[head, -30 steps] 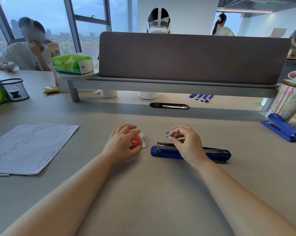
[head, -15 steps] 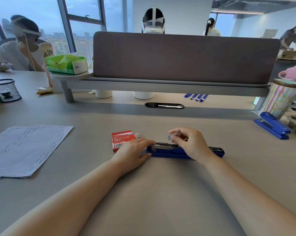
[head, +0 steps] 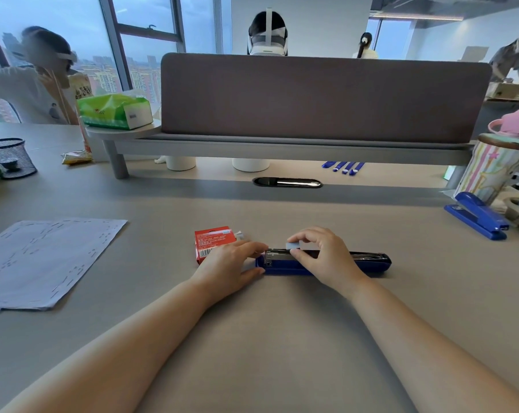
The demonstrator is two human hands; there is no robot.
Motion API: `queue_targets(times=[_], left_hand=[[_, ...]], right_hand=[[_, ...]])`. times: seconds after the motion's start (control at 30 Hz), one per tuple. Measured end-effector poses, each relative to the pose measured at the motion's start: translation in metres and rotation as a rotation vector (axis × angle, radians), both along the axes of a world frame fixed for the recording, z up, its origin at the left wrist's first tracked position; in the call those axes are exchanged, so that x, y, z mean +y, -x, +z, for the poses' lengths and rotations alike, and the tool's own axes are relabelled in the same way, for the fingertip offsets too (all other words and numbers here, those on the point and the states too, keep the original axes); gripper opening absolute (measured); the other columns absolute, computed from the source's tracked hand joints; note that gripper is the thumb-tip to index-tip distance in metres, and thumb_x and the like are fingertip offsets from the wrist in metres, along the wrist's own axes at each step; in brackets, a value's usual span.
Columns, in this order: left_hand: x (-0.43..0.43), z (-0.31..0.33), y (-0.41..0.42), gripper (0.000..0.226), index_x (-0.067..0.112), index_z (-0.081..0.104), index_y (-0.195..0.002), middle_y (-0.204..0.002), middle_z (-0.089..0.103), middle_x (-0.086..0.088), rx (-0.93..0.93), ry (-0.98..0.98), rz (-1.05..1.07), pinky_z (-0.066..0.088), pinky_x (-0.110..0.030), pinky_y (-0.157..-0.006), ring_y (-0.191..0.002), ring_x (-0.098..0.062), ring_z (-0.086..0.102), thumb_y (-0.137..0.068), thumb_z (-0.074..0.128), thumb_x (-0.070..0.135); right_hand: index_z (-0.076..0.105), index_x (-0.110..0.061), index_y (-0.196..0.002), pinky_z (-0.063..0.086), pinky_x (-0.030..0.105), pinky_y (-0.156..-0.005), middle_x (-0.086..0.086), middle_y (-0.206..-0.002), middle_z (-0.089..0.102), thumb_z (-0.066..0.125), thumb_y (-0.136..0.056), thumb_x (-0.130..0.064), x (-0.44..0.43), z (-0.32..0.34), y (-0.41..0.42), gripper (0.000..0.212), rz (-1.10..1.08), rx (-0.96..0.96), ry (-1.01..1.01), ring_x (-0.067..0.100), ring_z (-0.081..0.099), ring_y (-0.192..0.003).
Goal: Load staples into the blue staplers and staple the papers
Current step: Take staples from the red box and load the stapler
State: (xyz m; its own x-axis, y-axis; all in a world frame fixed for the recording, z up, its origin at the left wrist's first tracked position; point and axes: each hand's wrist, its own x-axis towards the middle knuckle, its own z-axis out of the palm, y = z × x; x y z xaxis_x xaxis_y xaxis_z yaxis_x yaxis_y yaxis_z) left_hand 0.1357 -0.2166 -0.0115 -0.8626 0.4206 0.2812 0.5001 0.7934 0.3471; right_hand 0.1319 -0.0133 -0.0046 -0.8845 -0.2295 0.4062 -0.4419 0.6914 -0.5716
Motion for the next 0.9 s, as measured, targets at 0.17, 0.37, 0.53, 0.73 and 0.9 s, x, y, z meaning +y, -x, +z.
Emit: queue_targets(times=[0.17,0.37,0.53,0.73,0.9], left_hand=[[0.0,0.002,-0.001,0.039,0.023,0.052,-0.124,-0.122,0.062,0.003,-0.001,0.021,-0.005,0.047,-0.029,-0.09,-0.109,-0.017,0.058,-0.086,0.06,0.028],[-0.001,0.001,0.001,0.038,0.022,0.053,-0.122,-0.12,0.063,0.002,0.015,0.037,-0.017,0.046,-0.029,-0.089,-0.107,-0.018,0.059,-0.086,0.06,0.028],[-0.001,0.002,0.0,0.039,0.02,0.052,-0.125,-0.122,0.062,0.0,0.058,0.111,-0.034,0.043,-0.031,-0.093,-0.11,-0.02,0.058,-0.087,0.057,0.03],[-0.006,0.0,0.0,0.041,0.025,0.048,-0.128,-0.124,0.062,0.003,0.077,0.144,-0.035,0.04,-0.032,-0.098,-0.115,-0.019,0.056,-0.088,0.056,0.032],[-0.008,-0.001,0.002,0.042,0.026,0.048,-0.129,-0.122,0.064,0.002,0.083,0.151,-0.033,0.042,-0.033,-0.096,-0.114,-0.02,0.057,-0.088,0.055,0.032]], right_hand=[[0.068,-0.019,-0.093,0.045,0.031,-0.08,-0.003,-0.093,0.068,0.063,-0.083,-0.02,-0.003,-0.005,0.002,0.012,-0.016,-0.01,-0.062,0.017,0.057,-0.092],[0.068,-0.022,-0.095,0.047,0.031,-0.079,-0.004,-0.096,0.07,0.06,-0.085,-0.024,-0.004,-0.006,0.002,0.014,-0.016,-0.025,-0.094,0.016,0.059,-0.091],[0.067,-0.019,-0.105,0.044,0.029,-0.084,-0.001,-0.103,0.069,0.06,-0.085,-0.023,-0.004,-0.009,0.002,0.021,-0.011,0.026,-0.128,0.017,0.058,-0.097],[0.052,-0.017,-0.118,0.047,0.029,-0.079,-0.002,-0.092,0.065,0.062,-0.081,-0.014,-0.001,-0.008,-0.005,0.038,0.016,0.163,-0.1,0.017,0.057,-0.088],[0.046,-0.019,-0.126,0.049,0.03,-0.077,-0.003,-0.087,0.069,0.061,-0.08,-0.013,-0.002,-0.009,-0.008,0.049,0.049,0.246,-0.158,0.018,0.059,-0.085]])
